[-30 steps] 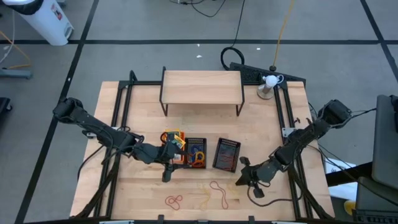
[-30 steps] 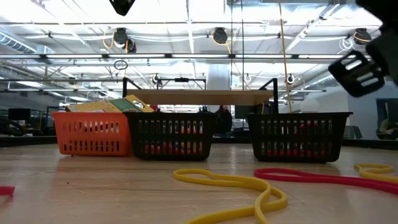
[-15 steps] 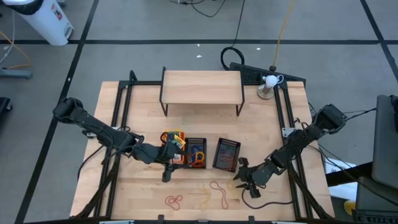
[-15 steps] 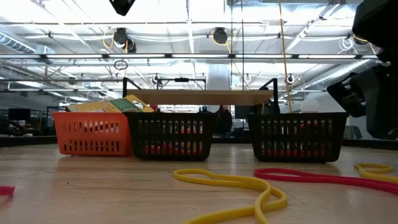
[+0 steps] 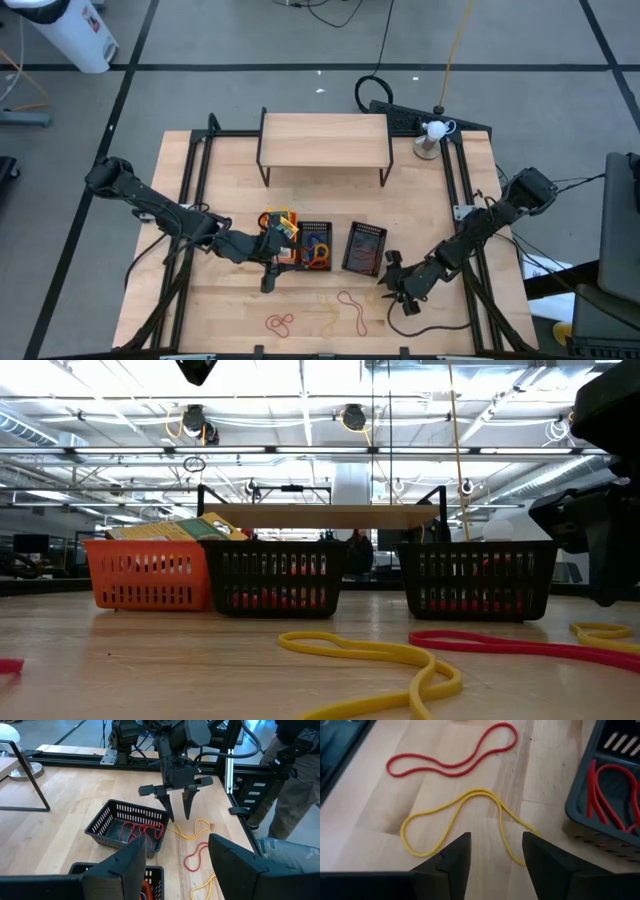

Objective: Pick & Place Office Desk Supplies
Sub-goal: Put the yellow rubber band into the right black bin

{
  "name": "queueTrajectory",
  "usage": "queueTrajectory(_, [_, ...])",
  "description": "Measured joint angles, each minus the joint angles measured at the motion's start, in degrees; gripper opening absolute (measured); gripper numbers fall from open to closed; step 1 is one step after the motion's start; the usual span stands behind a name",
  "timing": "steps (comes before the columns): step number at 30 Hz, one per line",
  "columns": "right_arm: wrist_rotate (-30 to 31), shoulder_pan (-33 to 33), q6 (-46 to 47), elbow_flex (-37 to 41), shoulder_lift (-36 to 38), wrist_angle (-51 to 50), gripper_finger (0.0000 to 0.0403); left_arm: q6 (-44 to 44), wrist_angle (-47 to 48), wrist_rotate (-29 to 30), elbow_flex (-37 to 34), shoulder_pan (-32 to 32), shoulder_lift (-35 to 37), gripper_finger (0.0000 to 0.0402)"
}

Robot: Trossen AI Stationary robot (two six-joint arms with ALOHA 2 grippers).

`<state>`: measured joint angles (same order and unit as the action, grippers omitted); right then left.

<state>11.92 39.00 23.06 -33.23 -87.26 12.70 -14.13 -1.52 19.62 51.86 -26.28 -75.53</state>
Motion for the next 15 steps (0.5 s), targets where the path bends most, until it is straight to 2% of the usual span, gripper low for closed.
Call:
queueTrajectory(7, [-0.22, -0.79, -0.38, 0.02, -1.57, -0.89, 0.0165, -0.04, -0.01, 0.00, 0.02, 0.02, 0.01, 0.0209])
queueTrajectory(15, [-2.29, -2.23, -0.46, -0.13, -7.97, 6.78, 0.0164, -0.06, -0.08, 0.00, 0.00, 0.02, -0.02, 0.0209])
